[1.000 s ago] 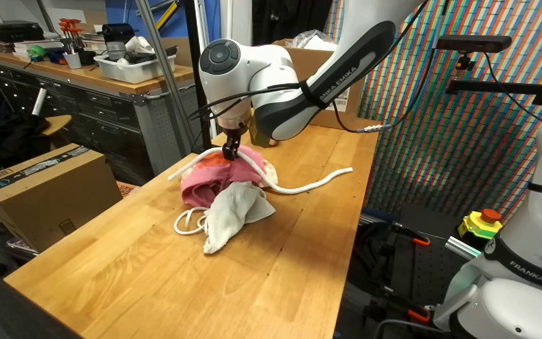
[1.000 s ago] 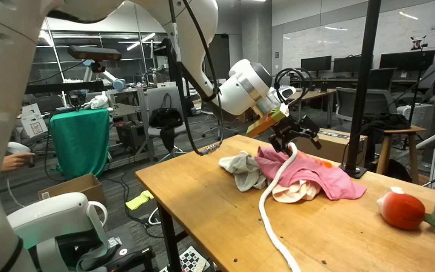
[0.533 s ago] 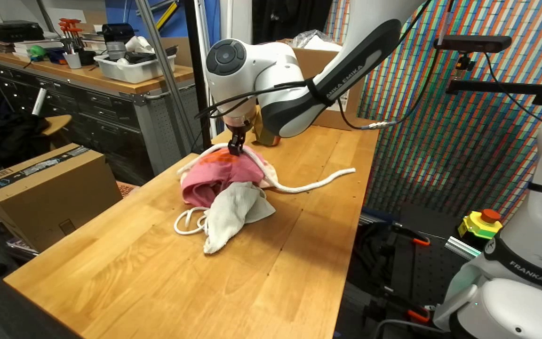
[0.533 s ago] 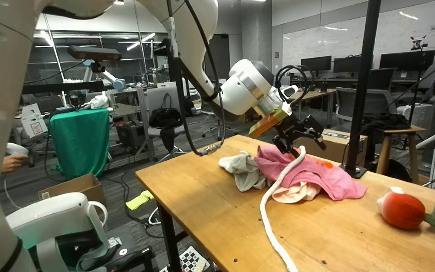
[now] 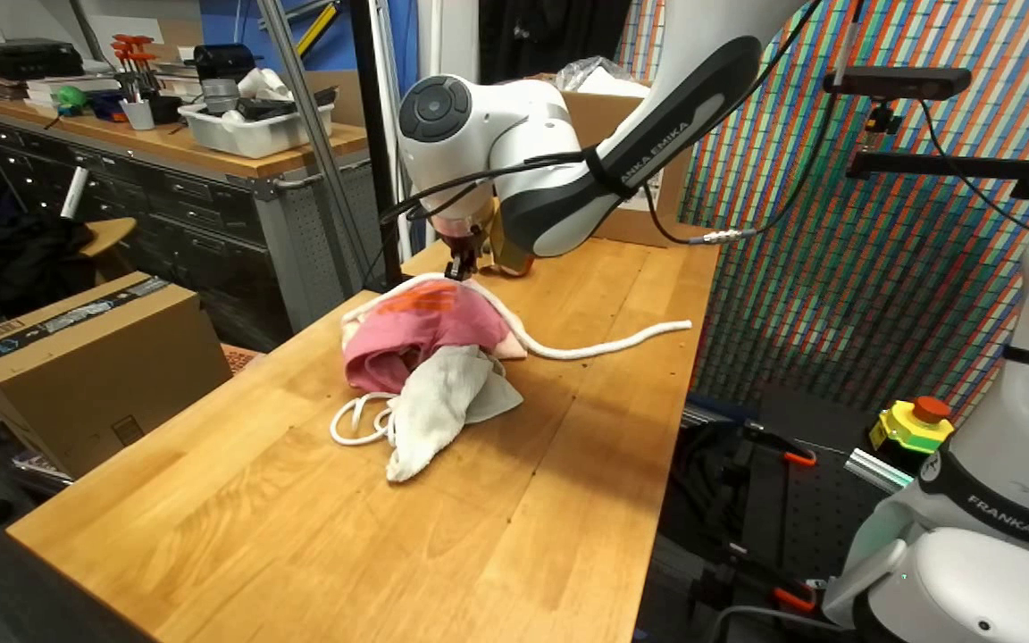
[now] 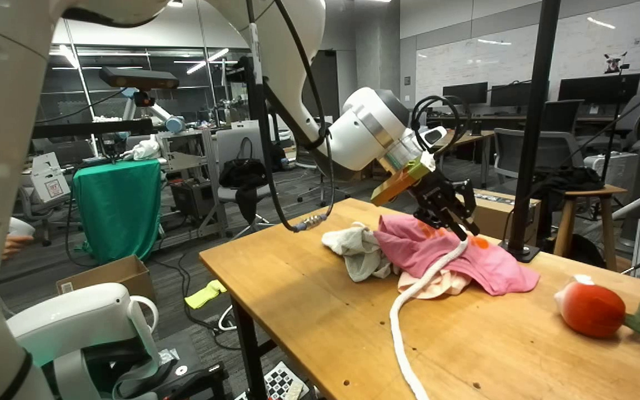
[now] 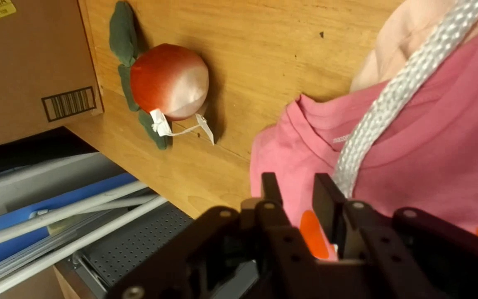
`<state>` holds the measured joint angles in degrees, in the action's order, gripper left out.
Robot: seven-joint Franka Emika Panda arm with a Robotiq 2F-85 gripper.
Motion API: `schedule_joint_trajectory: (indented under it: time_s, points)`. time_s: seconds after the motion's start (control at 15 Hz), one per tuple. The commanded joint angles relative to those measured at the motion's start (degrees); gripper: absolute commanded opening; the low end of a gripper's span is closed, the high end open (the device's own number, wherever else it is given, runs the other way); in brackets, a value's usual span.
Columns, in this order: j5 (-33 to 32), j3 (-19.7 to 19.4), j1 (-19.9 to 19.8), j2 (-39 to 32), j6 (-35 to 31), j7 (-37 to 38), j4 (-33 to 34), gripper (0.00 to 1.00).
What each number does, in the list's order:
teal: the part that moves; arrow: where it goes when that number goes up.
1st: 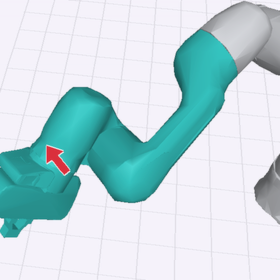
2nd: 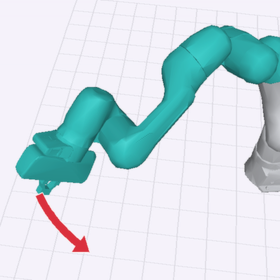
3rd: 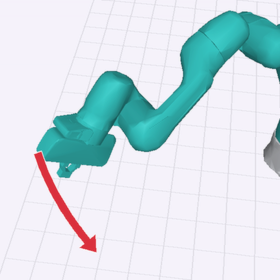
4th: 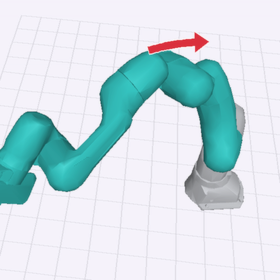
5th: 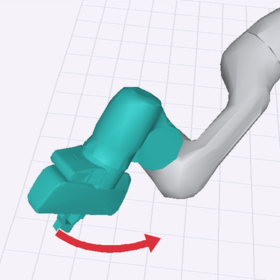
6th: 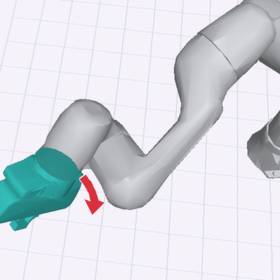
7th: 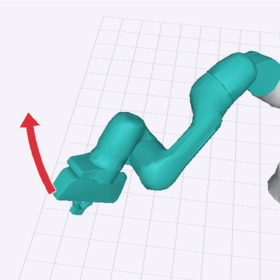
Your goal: Put all the items on the table separately
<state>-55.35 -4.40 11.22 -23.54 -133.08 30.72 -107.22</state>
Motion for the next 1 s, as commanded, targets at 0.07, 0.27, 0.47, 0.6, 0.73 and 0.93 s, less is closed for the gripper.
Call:
schedule_joint_trajectory:
  time_s: [0.07,0.27,0.47,0.6,0.73,0.93]
  points:
    - [-1.3,0.2,-1.5,1.5,1.6,1.1,-1.1,0.03]
    - [-0.4,0.2,-2.7,1.3,2.9,0.9,-1.3,0.06]
    - [1.0,0.7,-3.6,0.7,3.2,0.5,-1.0,0.37]
    - [2.0,0.9,-3.9,0.2,3.2,0.3,-0.7,0.53]
    - [3.5,1.1,-4.1,-0.4,3.4,-0.2,-0.3,0.67]
    - [6.4,1.3,-4.1,-1.0,3.5,-0.7,0.3,0.89]
